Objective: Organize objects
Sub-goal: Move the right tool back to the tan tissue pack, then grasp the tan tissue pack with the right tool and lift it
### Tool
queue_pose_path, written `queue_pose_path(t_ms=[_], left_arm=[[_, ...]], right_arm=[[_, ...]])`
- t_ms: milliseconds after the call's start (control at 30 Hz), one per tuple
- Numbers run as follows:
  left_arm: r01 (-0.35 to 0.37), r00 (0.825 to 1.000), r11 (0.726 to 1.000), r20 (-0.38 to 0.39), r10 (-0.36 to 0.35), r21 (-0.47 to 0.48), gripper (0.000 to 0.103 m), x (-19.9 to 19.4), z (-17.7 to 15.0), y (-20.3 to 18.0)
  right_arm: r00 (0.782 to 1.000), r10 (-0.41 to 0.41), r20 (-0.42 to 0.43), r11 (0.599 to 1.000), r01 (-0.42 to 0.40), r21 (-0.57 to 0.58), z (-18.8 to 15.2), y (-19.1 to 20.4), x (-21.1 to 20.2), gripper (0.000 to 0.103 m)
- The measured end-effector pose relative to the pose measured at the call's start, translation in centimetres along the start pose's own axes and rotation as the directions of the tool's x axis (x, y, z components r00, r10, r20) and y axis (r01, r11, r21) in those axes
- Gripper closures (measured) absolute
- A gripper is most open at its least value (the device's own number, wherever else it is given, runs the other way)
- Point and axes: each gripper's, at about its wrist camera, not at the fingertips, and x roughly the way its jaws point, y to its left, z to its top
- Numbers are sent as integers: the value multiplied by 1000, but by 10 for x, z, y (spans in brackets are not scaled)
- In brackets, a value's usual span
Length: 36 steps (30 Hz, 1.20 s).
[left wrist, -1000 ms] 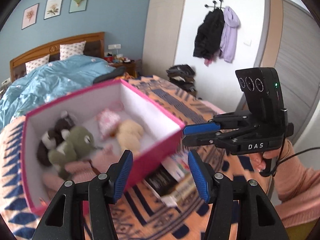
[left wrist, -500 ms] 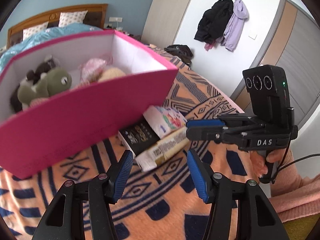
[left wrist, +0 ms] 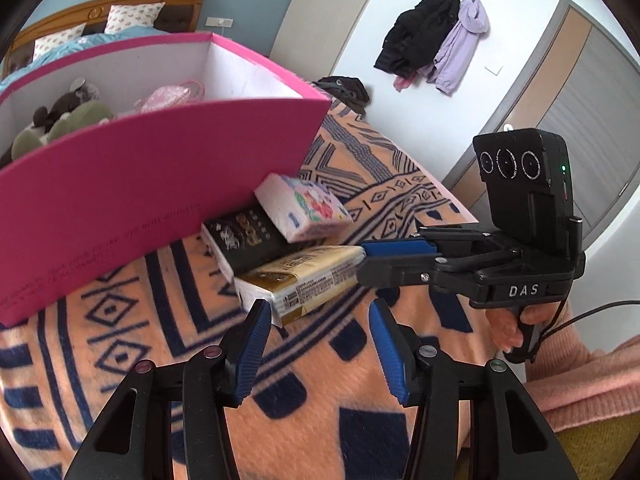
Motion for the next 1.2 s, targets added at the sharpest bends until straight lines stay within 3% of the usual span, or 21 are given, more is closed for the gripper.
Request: queue_pose_path(t_ms=[300,433,600,1200], left_arm=[[-10,1000,997,-20,9,-71,52,5,-12,13],[-12,999,997,-32,10,-80,52,10,-12,13],[-10,999,995,-42,5,-98,63,14,-13,17],[-21,1000,995,-14,20,-94,65,5,-11,11]], right_arm=[[1000,-6,-30,1000,6,28,-13,-4,7,74],[999,-6,-32,998,8,59,-14,-11,13,69],[1000,3,-23,996,-1,87,-13,-18,19,68],[1000,-7,-8,999,7,44,-16,0,14,68]])
